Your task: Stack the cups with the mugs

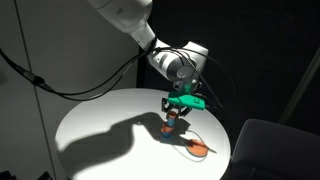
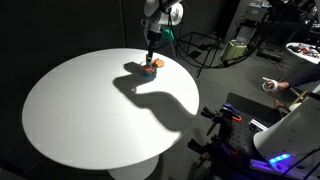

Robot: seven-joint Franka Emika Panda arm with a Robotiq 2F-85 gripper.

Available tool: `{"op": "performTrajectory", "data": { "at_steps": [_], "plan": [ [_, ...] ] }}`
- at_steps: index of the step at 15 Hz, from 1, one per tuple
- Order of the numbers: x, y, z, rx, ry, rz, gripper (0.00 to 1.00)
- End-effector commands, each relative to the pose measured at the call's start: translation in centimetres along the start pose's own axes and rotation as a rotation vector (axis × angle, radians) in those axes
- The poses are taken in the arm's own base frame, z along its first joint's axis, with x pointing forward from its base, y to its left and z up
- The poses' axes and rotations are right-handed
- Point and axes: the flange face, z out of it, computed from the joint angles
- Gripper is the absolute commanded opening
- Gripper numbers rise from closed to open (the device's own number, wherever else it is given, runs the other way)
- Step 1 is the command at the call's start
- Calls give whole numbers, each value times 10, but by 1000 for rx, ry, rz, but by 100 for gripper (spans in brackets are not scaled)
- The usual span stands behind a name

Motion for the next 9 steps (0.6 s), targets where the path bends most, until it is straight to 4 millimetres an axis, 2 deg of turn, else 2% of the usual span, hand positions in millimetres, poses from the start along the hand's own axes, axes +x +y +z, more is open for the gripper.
{"op": "performTrajectory", "data": {
  "at_steps": [1, 2, 7, 9],
  "plan": [
    [8, 6, 0, 4, -22, 7, 24],
    [9, 6, 1, 5, -25, 5, 62],
    [11, 0, 1, 19, -23, -10, 99],
    [15, -14, -1, 21, -19, -33, 100]
  ]
}}
